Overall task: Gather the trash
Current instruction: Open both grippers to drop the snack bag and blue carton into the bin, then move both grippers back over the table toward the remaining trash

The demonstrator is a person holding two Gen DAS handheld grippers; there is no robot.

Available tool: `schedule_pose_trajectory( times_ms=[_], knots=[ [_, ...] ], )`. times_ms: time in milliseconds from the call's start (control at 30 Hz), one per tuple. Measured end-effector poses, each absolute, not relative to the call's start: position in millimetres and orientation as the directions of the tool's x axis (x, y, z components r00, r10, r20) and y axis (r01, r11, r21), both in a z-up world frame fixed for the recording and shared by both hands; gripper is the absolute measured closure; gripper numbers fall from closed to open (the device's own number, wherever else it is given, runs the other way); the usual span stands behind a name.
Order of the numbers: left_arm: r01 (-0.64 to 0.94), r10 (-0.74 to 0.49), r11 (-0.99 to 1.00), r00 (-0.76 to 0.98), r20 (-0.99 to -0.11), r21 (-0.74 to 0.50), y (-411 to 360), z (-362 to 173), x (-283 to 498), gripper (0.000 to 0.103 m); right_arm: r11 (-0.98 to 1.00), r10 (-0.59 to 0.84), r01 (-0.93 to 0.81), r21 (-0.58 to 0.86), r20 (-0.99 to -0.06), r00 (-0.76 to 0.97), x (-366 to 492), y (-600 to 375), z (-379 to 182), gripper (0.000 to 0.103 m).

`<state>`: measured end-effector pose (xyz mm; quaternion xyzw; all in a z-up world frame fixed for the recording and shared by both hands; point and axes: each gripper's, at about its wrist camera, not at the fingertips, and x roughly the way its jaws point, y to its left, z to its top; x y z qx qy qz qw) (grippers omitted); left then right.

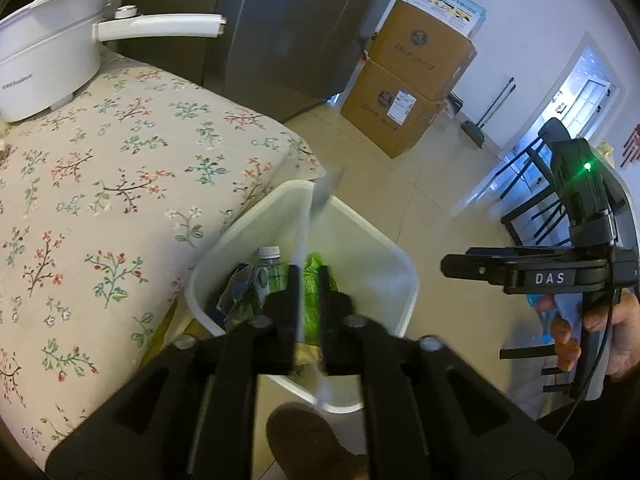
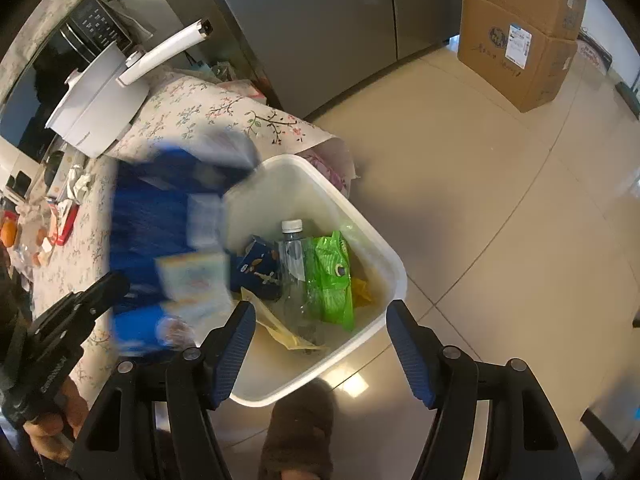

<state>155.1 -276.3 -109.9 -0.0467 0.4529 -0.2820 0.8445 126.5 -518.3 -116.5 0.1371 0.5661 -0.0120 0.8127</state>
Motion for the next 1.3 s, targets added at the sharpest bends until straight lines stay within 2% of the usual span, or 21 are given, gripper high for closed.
schedule_pose_trajectory(
  times_ms=[67,100,267,600,800,933,1033,1300],
  knots=[
    [0.42,-0.502,0.849,0.452,-0.737,-0.321,-269.6,-107.4,154.7,0.062,0.963,0.126,0.179,0.201,-0.925,0.359,127.1,-517.5,-116.4,0.033],
    [0.416,-0.496,0.853,0.459,-0.737,-0.315,-265.9,-105.9,154.5,0.059,0.963,0.123,0.183,0.199,-0.925,0.359,127.8,-516.7,-115.0,0.033],
    [0.404,-0.451,0.875,0.481,-0.752,-0.267,-242.4,-97.0,151.9,0.049,0.964,0.113,0.183,0.193,-0.92,0.375,130.8,-507.3,-105.8,0.033],
    [0.338,-0.366,0.919,0.533,-0.763,-0.204,-168.8,-78.6,139.7,0.02,0.98,0.081,0.133,0.145,-0.915,0.395,148.2,-458.0,-90.0,0.03],
    [0.25,-0.281,0.955,0.59,-0.757,-0.16,-111.4,-61.5,132.6,0.008,0.99,0.079,0.076,0.122,-0.905,0.419,166.8,-404.8,-78.4,0.024],
    [0.184,-0.201,0.977,0.628,-0.752,-0.108,-70.5,-52.9,127.1,0.004,0.995,0.081,0.014,0.097,-0.891,0.446,182.1,-357.6,-70.1,0.017],
    [0.121,-0.134,0.99,0.651,-0.747,-0.072,-33.7,-49.5,123.9,0.003,0.996,0.094,-0.04,0.085,-0.88,0.465,193.1,-317.3,-69.1,0.016],
    [-0.103,-0.009,0.99,0.639,-0.769,-0.096,75.2,-61.5,132.7,0.003,0.979,0.182,-0.168,0.117,-0.873,0.453,225.7,-203.9,-92.0,0.015]
  ],
)
